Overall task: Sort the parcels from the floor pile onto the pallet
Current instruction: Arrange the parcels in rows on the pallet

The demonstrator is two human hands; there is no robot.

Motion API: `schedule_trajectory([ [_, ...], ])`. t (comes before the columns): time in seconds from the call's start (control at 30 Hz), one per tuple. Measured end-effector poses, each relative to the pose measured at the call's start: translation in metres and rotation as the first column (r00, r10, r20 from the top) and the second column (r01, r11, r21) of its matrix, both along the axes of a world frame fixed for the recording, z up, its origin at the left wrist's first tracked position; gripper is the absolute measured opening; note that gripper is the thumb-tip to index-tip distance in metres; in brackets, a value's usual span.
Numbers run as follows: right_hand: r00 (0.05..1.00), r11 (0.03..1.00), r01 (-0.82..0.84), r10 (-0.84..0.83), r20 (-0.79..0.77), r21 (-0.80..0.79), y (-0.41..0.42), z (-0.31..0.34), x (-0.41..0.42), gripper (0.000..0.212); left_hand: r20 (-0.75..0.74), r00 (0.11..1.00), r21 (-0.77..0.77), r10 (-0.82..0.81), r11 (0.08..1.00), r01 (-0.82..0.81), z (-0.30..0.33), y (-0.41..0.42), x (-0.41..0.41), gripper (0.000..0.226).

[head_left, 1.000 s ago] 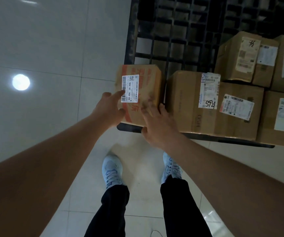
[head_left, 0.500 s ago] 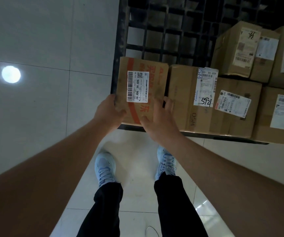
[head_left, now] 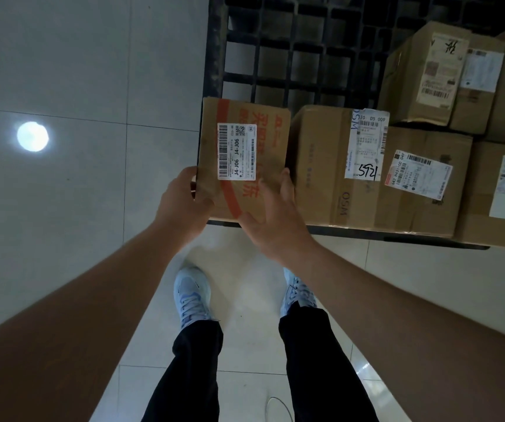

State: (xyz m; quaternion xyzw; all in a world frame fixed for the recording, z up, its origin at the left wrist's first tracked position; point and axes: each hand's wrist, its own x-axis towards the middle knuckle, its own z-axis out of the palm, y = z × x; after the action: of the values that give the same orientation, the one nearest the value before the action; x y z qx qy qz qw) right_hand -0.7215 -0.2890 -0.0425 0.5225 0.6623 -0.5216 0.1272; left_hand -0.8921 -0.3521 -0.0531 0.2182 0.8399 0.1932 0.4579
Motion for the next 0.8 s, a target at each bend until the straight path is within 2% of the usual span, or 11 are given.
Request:
schedule_trajectory([
  [0.13, 0.997, 0.997, -0.070, 0.070, 0.009, -0.011, -0.004, -0.004, -0.001, 0.083, -0.014, 0.999, -0.040, 0.033, 0.999, -0.034, -0.003, 0.004, -0.002, 0.050],
  [0.3, 0.998, 0.997, -0.048, 0.046, -0.048, -0.053, -0.002, -0.004, -0.006, 0.080, -0.092, 0.991, -0.029, 0.100, 0.994, -0.103, -0.007, 0.011, 0.004, 0.036],
  [0.5, 0.995, 0.996, -0.087, 0.085, -0.054, -0.037, -0.001, -0.002, 0.002, 0.073, -0.131, 0.990, -0.068, 0.060, 0.995, -0.069, -0.006, 0.006, 0.004, 0.039],
  [0.8, 0.997, 0.996, -0.076, 0.077, -0.021, 0.035, -0.001, 0.002, -0.007, 0.067, -0.107, 0.994, -0.166, 0.022, 0.985, -0.040, -0.001, 0.016, -0.001, 0.041],
])
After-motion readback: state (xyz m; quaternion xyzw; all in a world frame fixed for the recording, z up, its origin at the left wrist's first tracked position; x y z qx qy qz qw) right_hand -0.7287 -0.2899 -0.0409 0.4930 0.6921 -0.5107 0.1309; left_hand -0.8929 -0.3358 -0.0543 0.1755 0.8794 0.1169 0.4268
